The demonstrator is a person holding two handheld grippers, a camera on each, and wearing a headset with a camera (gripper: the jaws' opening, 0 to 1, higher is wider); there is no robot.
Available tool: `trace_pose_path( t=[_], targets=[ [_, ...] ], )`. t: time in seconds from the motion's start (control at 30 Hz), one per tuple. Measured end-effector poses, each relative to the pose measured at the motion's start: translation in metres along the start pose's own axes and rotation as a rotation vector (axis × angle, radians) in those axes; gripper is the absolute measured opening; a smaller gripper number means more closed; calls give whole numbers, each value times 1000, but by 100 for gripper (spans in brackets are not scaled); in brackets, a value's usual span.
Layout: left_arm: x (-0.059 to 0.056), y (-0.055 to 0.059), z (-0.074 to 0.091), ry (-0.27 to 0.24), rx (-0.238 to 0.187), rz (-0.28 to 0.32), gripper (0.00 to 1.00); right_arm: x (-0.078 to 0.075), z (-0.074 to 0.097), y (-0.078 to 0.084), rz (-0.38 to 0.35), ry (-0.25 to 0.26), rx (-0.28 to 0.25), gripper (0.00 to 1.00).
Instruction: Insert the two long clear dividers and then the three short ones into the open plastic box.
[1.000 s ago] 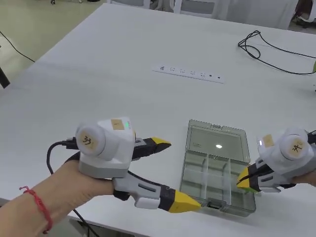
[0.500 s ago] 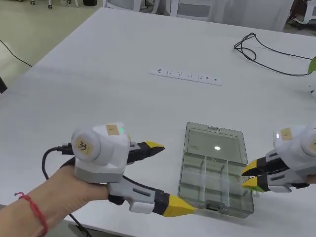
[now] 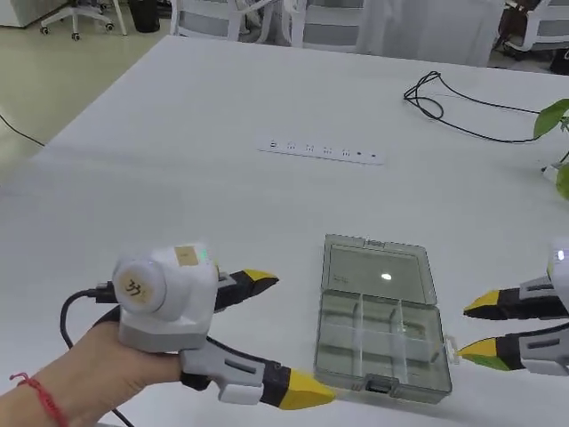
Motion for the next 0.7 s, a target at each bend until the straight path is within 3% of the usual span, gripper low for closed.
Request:
trace_pose_path(
  t=[0.33, 0.7],
  targets=[
    [2, 10, 1, -2, 32, -16, 100, 0, 24, 18, -137, 72, -105, 54],
    [3, 16, 0, -9, 48, -18, 100, 0, 28, 52, -246, 119, -146, 67]
  ],
)
Point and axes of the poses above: the centre of the closed fingertips' face, and the gripper's own axes: z roughly backward along the fingers, x roughly to its left, y roughly out of its underside, the point moved 3 cm from there along z, roughly backward along the fingers, and after that the axes turned 9 degrees about -z, right-handed, at the moved point
